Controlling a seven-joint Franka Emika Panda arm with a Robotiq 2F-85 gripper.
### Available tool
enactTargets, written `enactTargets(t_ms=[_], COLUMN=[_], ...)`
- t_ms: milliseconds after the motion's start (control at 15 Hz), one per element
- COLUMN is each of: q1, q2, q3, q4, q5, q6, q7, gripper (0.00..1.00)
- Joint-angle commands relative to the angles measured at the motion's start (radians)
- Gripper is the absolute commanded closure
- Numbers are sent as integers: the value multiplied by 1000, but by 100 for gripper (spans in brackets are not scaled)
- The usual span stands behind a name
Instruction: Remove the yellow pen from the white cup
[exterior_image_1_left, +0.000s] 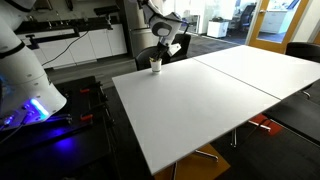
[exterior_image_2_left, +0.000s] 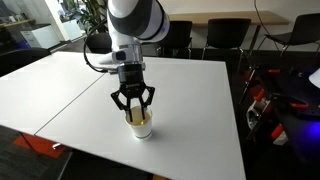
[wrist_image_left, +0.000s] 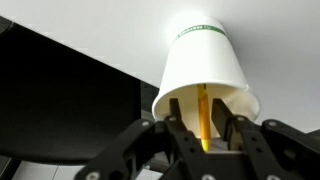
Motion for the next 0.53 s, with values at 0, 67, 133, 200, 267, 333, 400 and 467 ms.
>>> enactTargets(t_ms=[0,67,133,200,267,333,400,467], q1=[-12,-11,-10,-9,-8,-6,-5,-3], q2=[18,21,23,25,28,30,33,34], q3=[15,15,15,14,14,13,13,12], q4=[26,27,28,30,32,34,36,39], q5=[-15,-16,-17,-17,-18,-20,-20,-21], q6=[-41,-42,-44,-45,-48,-51,-56,-60], q7=[-16,-15,-14,-13,-12,-10,-9,-9], gripper=[61,62,61,61,61,61,61,61])
